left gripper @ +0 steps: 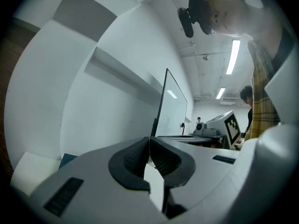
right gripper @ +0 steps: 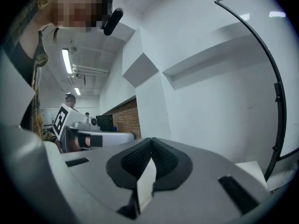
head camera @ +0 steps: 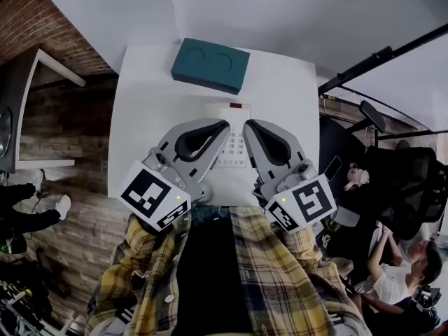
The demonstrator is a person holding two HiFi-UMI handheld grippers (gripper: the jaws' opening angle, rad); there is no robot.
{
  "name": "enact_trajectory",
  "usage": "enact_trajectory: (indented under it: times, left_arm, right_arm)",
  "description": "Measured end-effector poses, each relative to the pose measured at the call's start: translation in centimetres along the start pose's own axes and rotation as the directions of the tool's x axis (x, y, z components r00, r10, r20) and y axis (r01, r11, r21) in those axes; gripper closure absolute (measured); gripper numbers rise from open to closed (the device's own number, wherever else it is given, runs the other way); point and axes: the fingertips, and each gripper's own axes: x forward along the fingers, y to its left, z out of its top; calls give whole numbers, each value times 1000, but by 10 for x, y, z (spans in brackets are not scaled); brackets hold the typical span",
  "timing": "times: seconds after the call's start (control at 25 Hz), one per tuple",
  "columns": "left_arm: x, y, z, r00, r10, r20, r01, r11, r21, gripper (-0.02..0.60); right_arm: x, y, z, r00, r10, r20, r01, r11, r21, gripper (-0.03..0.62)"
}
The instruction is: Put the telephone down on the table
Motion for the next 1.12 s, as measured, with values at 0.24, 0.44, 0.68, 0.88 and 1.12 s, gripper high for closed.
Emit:
enact_trajectory:
  times: [0.24, 0.44, 0.68, 0.88, 1.12]
  left_arm:
    - [3, -2, 1, 1000, -7, -6, 7, 1000, 0, 565]
    - [4, -2, -1, 1000, -2, -8, 2, 1000, -4, 565]
    - [6, -3, -6, 1000, 1, -19, -1, 1000, -19, 565]
    - [9, -4, -9, 1000, -11, -28, 10, 1000, -26, 565]
    - [14, -6, -11, 999, -19, -34, 18, 999, -28, 565]
  right_arm:
    - [-1, -4, 0, 1000, -1, -6, 1, 1000, 8, 569]
    - [-1, -4, -1, 1000, -1, -14, 1, 1000, 9, 569]
    - [-3, -6, -3, 1000, 8, -17, -8, 1000, 13, 569]
    - [-3, -8, -5, 1000, 3, -23, -2, 1000, 10, 569]
    - [-4, -8, -6, 999, 11, -35, -11, 1000, -5, 569]
